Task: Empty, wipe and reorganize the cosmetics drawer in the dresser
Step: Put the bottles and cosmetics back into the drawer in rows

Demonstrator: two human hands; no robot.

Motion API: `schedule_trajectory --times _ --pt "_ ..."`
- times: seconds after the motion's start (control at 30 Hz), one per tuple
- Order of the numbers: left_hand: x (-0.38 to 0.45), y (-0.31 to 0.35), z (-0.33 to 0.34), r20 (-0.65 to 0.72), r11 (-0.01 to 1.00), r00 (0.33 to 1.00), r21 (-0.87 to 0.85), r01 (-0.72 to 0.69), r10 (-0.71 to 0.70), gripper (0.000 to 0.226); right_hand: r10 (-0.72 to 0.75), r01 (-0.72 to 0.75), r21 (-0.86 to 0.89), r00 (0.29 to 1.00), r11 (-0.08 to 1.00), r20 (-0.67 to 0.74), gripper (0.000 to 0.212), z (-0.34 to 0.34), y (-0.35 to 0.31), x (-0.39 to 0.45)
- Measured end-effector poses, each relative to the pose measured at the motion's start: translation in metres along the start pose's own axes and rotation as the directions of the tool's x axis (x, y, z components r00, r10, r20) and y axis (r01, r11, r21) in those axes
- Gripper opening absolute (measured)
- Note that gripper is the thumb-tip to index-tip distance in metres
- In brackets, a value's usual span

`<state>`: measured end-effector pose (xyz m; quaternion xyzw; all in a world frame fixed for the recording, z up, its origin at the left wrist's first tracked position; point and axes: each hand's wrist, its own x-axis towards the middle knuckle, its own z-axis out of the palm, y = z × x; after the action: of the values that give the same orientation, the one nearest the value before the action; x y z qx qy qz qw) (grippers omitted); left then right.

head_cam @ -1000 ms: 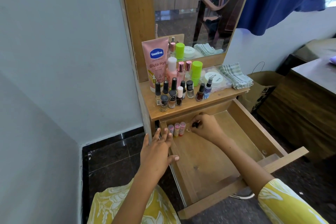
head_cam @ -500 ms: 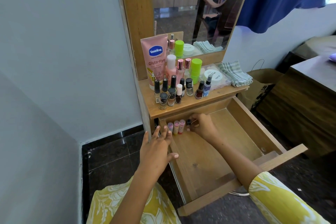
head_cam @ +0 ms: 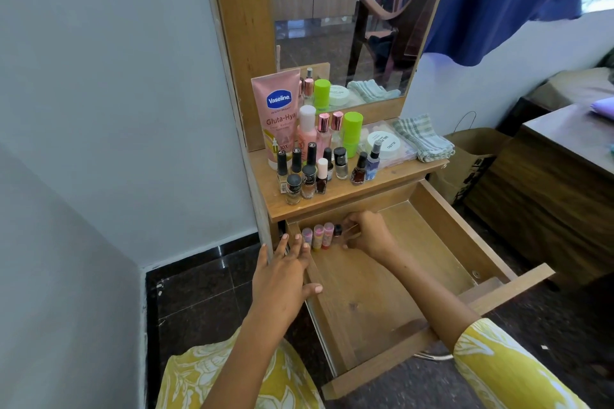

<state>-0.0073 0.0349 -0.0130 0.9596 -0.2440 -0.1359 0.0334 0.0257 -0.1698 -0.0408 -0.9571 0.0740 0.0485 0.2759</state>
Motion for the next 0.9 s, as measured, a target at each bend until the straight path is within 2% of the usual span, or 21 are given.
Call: schedule_trajectory --times 0.07,0.17,0.27,0.33,0.4,0.47,0.63,0.8,0.9 --pt "0.001 0.000 -0.001 -0.005 1.000 1.000 0.009 0.001 -0.001 0.076 0.035 -0.037 -0.031 0.997 0.999 -0.062 0.030 -0.011 0.002 -0.005" --pt "0.001 0.000 0.000 -0.014 1.000 1.000 0.014 -0.006 0.006 0.075 0.013 -0.024 -0.031 0.949 0.999 -0.315 0.019 -0.028 0.001 -0.017" --pt "0.001 -0.001 0.002 -0.017 1.000 1.000 0.000 -0.002 0.002 0.075 -0.008 0.063 0.063 0.770 0.996 -0.638 0.014 -0.040 -0.006 -0.026" --pt "0.001 -0.002 0.002 -0.012 1.000 1.000 -0.003 -0.001 0.000 0.075 -0.024 0.118 0.079 0.684 0.990 -0.729 0.030 -0.046 -0.011 -0.021" --pt "0.001 -0.002 0.003 -0.010 1.000 1.000 -0.002 0.000 0.000 0.075 -0.055 0.132 0.049 0.687 0.990 -0.725 0.052 -0.051 -0.015 -0.012" --pt "0.001 -0.001 0.002 -0.007 1.000 1.000 -0.002 0.001 -0.001 0.076 -0.072 0.086 -0.014 0.718 0.996 -0.693 0.062 -0.055 -0.017 -0.003" --pt "0.003 -0.001 0.001 -0.003 1.000 1.000 -0.014 0.000 0.000 0.076 -0.072 0.141 0.043 0.716 0.989 -0.694 0.056 -0.057 -0.012 0.004" --pt "0.003 -0.002 0.002 -0.009 1.000 1.000 -0.010 -0.004 0.004 0.075 -0.064 0.184 0.116 0.752 0.976 -0.656 0.068 -0.056 -0.009 0.006" --pt "0.003 -0.003 0.002 -0.011 1.000 1.000 -0.009 -0.009 0.009 0.075 -0.023 0.158 0.150 0.758 0.976 -0.652 0.059 -0.059 -0.008 0.006"
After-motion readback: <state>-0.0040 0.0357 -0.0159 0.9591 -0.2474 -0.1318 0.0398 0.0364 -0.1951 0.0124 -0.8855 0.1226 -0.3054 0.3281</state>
